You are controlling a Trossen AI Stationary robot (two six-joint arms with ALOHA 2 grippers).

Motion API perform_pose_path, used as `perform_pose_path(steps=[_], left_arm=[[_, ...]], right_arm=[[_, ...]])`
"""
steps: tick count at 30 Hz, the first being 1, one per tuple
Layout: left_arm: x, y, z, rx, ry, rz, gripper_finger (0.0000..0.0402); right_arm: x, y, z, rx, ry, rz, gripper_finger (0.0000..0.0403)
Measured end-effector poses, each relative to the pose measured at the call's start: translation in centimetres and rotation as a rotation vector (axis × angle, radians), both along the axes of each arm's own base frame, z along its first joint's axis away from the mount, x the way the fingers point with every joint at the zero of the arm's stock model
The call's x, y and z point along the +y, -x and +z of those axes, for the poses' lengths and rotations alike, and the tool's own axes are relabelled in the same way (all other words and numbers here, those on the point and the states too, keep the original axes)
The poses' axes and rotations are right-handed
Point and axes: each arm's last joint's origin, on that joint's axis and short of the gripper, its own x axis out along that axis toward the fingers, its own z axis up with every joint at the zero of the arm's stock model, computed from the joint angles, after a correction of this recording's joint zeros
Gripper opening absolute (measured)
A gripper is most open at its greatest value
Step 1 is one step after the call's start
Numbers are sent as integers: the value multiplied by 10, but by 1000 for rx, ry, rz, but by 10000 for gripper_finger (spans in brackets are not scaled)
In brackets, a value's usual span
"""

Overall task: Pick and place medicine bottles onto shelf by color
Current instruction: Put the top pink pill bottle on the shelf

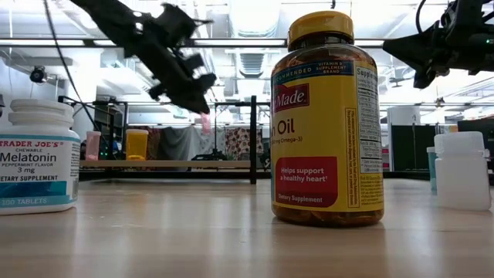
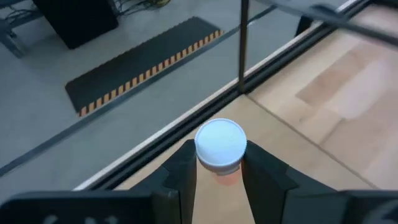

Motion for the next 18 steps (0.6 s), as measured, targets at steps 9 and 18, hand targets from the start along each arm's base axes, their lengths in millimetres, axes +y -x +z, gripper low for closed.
perform_pose_path(steps=[9,18], left_arm=[[41,-21,-26,77,53,58,91],[48,-21,-33,92,72,66,91]], right_arm=[[0,0,0,1,3,-1,9],[0,0,0,1,2,-1,9]])
